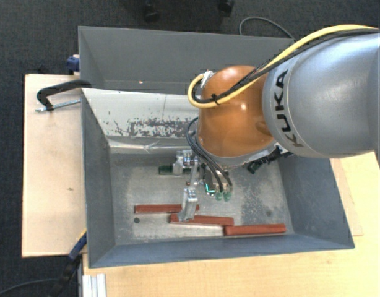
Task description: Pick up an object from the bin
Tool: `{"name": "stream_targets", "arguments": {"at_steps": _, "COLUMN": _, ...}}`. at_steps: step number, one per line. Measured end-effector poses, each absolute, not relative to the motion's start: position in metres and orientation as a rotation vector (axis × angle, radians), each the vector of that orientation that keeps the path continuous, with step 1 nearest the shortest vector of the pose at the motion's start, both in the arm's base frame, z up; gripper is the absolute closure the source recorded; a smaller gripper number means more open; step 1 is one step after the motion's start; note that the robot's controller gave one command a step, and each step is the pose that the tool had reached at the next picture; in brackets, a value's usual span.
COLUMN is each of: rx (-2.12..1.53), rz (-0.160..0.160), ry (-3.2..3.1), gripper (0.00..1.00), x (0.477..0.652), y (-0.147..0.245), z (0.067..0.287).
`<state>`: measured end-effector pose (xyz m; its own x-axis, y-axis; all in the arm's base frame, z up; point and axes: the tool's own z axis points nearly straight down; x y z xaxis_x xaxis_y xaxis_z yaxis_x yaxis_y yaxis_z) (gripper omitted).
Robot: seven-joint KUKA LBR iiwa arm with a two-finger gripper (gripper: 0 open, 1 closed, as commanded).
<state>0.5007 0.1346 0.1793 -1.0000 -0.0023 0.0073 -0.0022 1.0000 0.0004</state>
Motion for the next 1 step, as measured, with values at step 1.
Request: {"name": "stream_targets", "arguments": {"at_steps": 1, "rx": 0.094, "rz": 0.003, "ry": -3.132, "gripper": 0.00, "x": 0.4936, "y": 0.0894, "z": 0.0662}}
